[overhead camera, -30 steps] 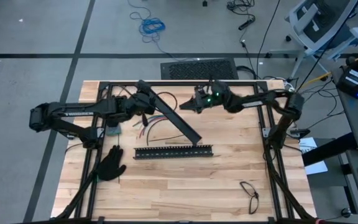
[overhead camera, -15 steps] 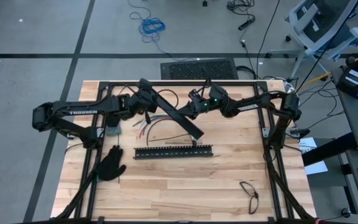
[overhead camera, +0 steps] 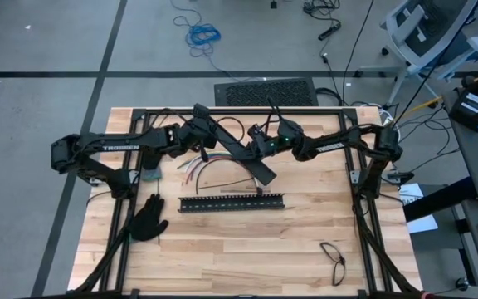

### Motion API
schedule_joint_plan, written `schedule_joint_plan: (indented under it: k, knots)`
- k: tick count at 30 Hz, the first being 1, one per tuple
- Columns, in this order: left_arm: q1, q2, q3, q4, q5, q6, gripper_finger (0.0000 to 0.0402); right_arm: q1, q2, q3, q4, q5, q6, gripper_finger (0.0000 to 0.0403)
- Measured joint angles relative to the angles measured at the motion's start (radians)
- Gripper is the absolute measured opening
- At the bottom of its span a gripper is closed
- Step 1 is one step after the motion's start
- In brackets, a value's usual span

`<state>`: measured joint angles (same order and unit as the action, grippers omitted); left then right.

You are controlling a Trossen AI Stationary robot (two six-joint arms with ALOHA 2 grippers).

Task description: Ziptie cables

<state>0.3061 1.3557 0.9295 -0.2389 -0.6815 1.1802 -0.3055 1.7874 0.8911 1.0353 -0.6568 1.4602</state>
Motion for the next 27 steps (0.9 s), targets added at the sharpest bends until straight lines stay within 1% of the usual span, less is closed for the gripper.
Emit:
schedule_joint_plan:
  k: [1, 2, 5, 8, 10, 12, 15, 16, 18, 20, 25, 27]
  knots:
    - [0.0, 0.0, 0.0, 0.007, -0.007, 0.002, 0.0005, 0.001, 0.0, 0.001, -0.009, 0.001, 0.009, 0.0045]
    - [0.0, 0.0, 0.003, 0.017, -0.019, 0.013, 0.0005, 0.001, 0.002, 0.001, -0.02, 0.005, 0.014, 0.003]
    - [0.0, -0.003, 0.004, 0.04, -0.037, 0.033, 0.0014, 0.002, 0.002, 0.001, -0.051, 0.006, -0.013, 0.0027]
    - [-0.002, -0.018, 0.028, 0.042, -0.072, 0.048, 0.0042, 0.001, 0.001, 0.005, -0.107, 0.006, -0.093, 0.0027]
    - [-0.012, -0.043, 0.049, 0.04, -0.074, 0.046, 0.0057, -0.003, -0.001, 0.007, -0.129, 0.0, -0.132, 0.0026]
    - [-0.031, -0.071, 0.069, 0.028, -0.063, -0.007, 0.0069, -0.011, -0.004, 0.008, -0.123, -0.029, -0.155, 0.0025]
    - [-0.051, -0.098, 0.084, -0.077, 0.03, -0.203, 0.0081, -0.024, -0.006, 0.008, -0.106, -0.065, -0.138, 0.0025]
    - [-0.051, -0.101, 0.084, -0.131, 0.065, -0.236, 0.0084, -0.027, -0.004, 0.007, -0.112, -0.074, -0.129, 0.0025]
    - [-0.049, -0.099, 0.081, -0.183, 0.09, -0.266, 0.0091, -0.033, 0.0, 0.004, -0.122, -0.082, -0.121, 0.0025]
    - [-0.048, -0.09, 0.08, -0.205, 0.085, -0.286, 0.0097, -0.031, 0.0, 0.004, -0.132, -0.08, -0.116, 0.0025]
    - [-0.059, -0.09, 0.079, -0.171, 0.057, -0.29, 0.0102, -0.032, 0.0, 0.004, -0.126, -0.08, -0.123, 0.0025]
    - [-0.067, -0.09, 0.079, -0.169, 0.032, -0.257, 0.0102, -0.033, 0.0, 0.004, -0.127, -0.081, -0.122, 0.0025]
